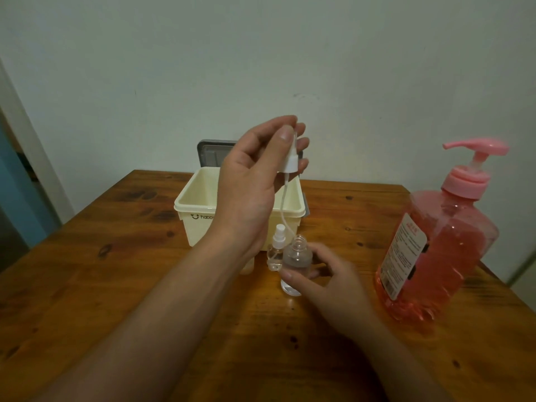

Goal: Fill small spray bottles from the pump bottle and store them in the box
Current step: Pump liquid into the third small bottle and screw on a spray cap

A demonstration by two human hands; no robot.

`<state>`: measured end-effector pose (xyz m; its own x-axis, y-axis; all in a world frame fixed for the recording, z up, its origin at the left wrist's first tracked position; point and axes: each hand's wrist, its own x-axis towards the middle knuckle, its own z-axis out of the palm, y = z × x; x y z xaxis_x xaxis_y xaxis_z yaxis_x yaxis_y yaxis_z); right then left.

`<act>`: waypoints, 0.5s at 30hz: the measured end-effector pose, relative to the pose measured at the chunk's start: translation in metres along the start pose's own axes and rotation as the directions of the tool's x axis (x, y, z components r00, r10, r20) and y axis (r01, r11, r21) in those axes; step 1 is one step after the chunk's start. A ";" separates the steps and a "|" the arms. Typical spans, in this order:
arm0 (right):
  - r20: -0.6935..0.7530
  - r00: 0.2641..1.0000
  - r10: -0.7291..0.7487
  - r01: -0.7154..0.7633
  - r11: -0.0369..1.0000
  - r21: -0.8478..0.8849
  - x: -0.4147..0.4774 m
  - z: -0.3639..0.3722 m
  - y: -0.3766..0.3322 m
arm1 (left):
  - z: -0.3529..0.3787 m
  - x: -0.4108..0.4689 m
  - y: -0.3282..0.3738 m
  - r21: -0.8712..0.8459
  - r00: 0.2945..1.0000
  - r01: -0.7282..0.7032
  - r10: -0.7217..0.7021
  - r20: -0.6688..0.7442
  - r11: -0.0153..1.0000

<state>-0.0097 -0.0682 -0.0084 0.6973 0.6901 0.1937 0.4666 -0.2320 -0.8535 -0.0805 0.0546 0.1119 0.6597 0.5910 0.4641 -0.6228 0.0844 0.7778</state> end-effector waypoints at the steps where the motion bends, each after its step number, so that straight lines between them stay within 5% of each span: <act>1: -0.001 1.000 -0.004 0.004 1.000 -0.007 0.000 0.000 0.001 | 0.002 0.000 -0.001 0.006 1.000 0.001 -0.001 0.008 1.000; 15: -0.010 0.999 -0.037 0.037 0.999 0.003 0.000 0.002 0.005 | 0.004 -0.015 -0.023 0.097 0.998 -0.020 0.014 0.062 0.995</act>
<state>-0.0085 -0.0684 -0.0136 0.6852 0.6911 0.2299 0.4904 -0.2044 -0.8472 -0.0746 0.0410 0.0892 0.6757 0.5412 0.5005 -0.5922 -0.0058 0.8058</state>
